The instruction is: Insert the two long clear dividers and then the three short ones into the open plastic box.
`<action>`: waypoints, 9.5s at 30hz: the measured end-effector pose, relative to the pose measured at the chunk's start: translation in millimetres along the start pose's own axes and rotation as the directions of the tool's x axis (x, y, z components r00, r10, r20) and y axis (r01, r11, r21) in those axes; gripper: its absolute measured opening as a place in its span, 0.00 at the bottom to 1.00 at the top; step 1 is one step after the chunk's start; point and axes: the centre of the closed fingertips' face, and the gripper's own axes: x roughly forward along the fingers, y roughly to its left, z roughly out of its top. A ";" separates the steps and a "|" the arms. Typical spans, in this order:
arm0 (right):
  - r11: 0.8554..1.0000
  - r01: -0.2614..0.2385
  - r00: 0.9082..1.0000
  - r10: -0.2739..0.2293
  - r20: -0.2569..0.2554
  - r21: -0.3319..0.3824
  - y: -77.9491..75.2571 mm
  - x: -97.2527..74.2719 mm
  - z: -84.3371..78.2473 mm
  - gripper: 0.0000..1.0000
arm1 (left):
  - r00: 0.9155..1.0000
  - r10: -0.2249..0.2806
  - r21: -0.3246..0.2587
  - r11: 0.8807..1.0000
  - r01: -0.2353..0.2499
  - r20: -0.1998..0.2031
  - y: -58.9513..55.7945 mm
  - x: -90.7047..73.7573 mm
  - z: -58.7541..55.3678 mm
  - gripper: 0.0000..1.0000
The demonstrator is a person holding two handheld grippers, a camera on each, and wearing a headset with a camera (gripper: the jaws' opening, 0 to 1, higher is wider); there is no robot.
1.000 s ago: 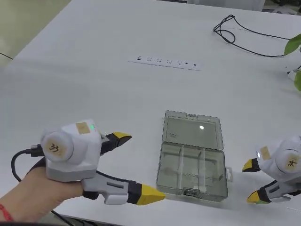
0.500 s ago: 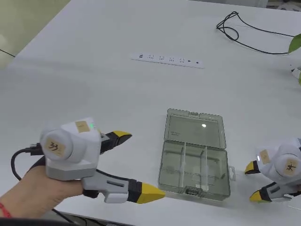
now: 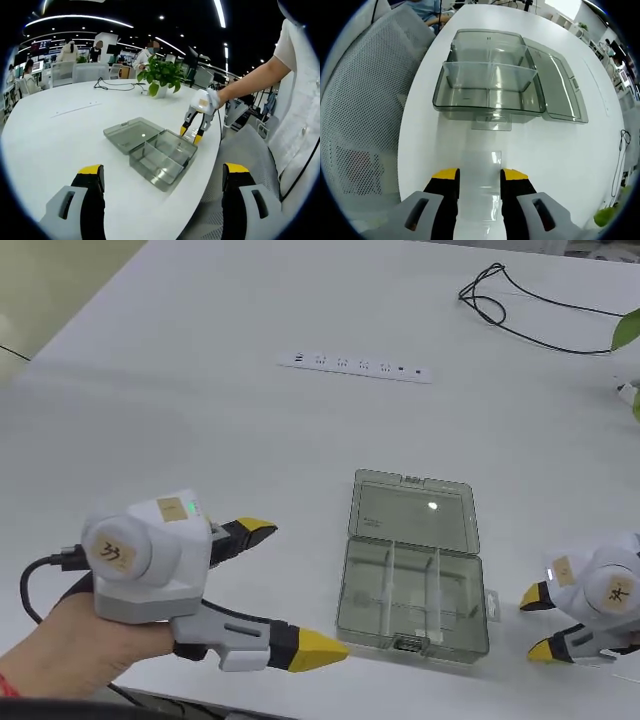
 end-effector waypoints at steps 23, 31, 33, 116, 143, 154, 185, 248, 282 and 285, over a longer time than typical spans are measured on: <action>0.987 0.143 0.984 -0.149 0.099 0.067 -4.6 -47.8 26.9 0.33 | 0.999 -0.038 -0.008 0.999 0.038 0.013 -4.3 9.9 12.0 1.00; 0.977 0.196 0.967 -0.206 0.147 0.081 -3.3 -68.7 50.7 0.33 | 0.997 -0.071 -0.051 0.996 0.073 0.042 -10.0 19.3 28.6 0.97; 0.975 0.206 0.963 -0.217 0.159 0.081 -2.2 -73.1 57.0 0.33 | 0.996 -0.082 -0.073 0.994 0.085 0.044 -11.5 22.1 32.0 0.95; 0.950 0.312 0.919 -0.295 0.262 -0.023 22.7 -128.8 162.5 0.34 | 0.927 -0.348 -0.577 0.731 0.364 0.143 -84.7 78.3 58.6 0.00; 0.980 -0.196 0.884 0.163 0.438 0.030 50.6 -161.6 172.1 0.14 | 0.862 -0.494 0.113 0.868 0.483 0.112 -117.8 48.5 68.1 0.00; 0.964 -0.265 0.867 0.239 0.437 -0.001 60.6 -158.1 182.3 0.03 | 0.858 -0.501 0.165 0.861 0.481 0.112 -120.8 44.1 67.5 0.00; 0.966 -0.260 0.870 0.238 0.432 -0.009 59.9 -155.0 186.9 0.03 | 0.895 -0.433 0.148 0.897 0.417 0.107 -108.3 36.0 56.0 0.06; 0.984 -0.111 0.900 0.039 0.434 0.140 -22.4 -44.3 207.0 0.03 | 0.996 -0.080 0.111 0.991 0.074 0.047 -10.3 9.2 -3.3 1.00; 0.997 -0.057 0.932 0.033 0.361 0.056 -20.8 1.9 205.4 0.02 | 0.995 -0.086 0.083 0.993 0.081 0.057 -12.5 12.1 -4.4 1.00; 0.997 -0.056 0.938 0.036 0.344 0.050 -20.3 6.8 204.9 0.02 | 0.995 -0.087 0.083 0.993 0.082 0.056 -12.3 12.3 -4.6 1.00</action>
